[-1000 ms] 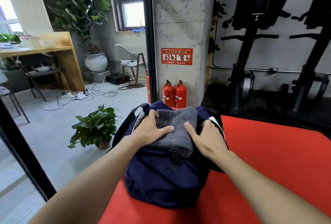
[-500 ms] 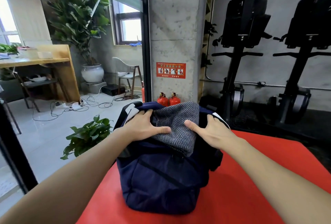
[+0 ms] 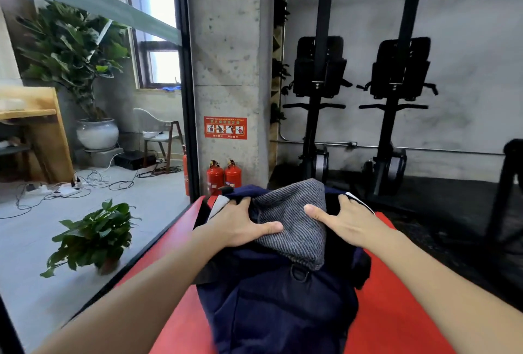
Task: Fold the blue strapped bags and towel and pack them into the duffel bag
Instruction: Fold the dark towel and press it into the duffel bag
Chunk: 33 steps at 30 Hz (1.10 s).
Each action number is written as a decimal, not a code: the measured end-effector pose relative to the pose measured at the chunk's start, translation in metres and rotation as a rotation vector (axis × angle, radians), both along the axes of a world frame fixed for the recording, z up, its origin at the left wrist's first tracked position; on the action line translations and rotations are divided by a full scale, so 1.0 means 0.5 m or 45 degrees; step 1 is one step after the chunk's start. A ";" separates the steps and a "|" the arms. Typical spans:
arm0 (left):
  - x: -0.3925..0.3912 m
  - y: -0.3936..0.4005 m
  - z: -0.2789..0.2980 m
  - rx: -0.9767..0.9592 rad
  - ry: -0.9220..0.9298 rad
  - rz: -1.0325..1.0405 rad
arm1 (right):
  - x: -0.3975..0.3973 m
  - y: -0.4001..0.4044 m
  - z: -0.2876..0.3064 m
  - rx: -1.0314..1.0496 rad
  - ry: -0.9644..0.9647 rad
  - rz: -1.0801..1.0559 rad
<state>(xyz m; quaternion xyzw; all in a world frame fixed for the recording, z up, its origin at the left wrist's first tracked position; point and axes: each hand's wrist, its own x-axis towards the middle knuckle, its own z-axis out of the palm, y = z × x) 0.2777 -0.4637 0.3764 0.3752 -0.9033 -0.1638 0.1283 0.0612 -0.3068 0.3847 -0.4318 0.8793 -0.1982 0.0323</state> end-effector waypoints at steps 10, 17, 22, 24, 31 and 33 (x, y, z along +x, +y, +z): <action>-0.151 0.176 -0.128 0.116 -0.006 0.095 | -0.001 0.141 -0.104 -0.001 -0.442 -0.148; -0.216 0.191 -0.202 -0.102 -0.023 -0.099 | -0.005 0.131 -0.204 -0.092 -0.507 -0.196; -0.273 0.196 -0.264 -0.113 -0.117 -0.679 | -0.026 0.127 -0.189 -0.208 -0.473 -0.149; -0.277 0.190 -0.296 -0.180 -0.245 -0.631 | -0.037 0.126 -0.174 -0.244 -0.432 -0.146; -0.273 0.198 -0.284 -0.121 -0.331 -0.539 | -0.071 0.129 -0.144 -0.234 -0.353 -0.097; -0.250 0.211 -0.257 -0.081 -0.177 -0.553 | -0.063 0.142 -0.180 -0.174 -0.244 -0.013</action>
